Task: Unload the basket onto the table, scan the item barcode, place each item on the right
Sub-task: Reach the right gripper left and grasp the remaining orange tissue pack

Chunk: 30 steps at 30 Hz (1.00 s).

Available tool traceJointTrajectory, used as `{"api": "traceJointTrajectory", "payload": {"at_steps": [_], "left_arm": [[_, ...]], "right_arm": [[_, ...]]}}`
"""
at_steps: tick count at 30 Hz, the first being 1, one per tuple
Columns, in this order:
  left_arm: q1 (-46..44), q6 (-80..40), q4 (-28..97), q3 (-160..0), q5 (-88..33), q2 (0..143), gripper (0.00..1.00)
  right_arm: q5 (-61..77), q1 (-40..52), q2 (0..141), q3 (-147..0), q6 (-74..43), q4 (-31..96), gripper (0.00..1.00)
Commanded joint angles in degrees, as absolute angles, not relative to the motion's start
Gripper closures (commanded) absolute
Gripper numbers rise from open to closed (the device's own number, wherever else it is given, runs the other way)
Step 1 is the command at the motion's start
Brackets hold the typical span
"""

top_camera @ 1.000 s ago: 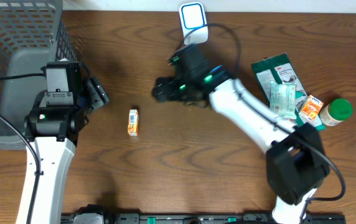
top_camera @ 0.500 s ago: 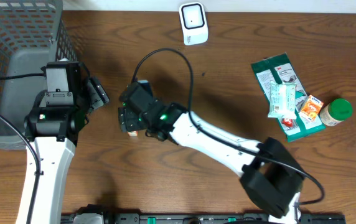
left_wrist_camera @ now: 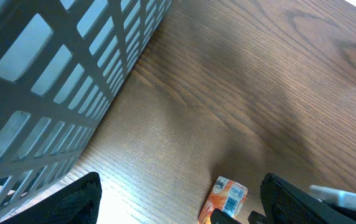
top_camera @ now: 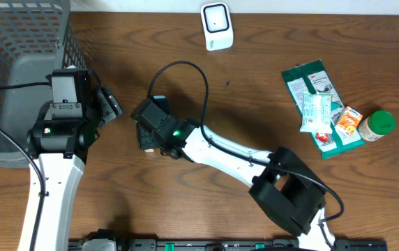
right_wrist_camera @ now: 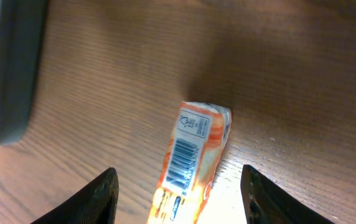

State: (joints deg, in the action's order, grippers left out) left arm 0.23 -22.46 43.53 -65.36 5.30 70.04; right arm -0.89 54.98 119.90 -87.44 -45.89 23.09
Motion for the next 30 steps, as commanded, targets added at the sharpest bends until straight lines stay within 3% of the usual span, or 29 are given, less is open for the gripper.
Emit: {"api": "traceJointTrajectory", "payload": {"at_steps": [1,16,30], "left_arm": [[0.47,-22.11,43.7,-65.36,6.07,70.11,0.17],[0.47,-22.11,43.7,-65.36,6.07,70.11,0.17],[0.47,-22.11,43.7,-65.36,6.07,70.11,0.17]], "right_arm": [[-1.41,55.35,122.83,-87.92,-47.99,23.22,0.43],[-1.45,54.65,123.04,-87.94,-47.05,24.25,0.75],[-4.73,43.55,110.34,-87.96,-25.04,40.69,0.8]]}}
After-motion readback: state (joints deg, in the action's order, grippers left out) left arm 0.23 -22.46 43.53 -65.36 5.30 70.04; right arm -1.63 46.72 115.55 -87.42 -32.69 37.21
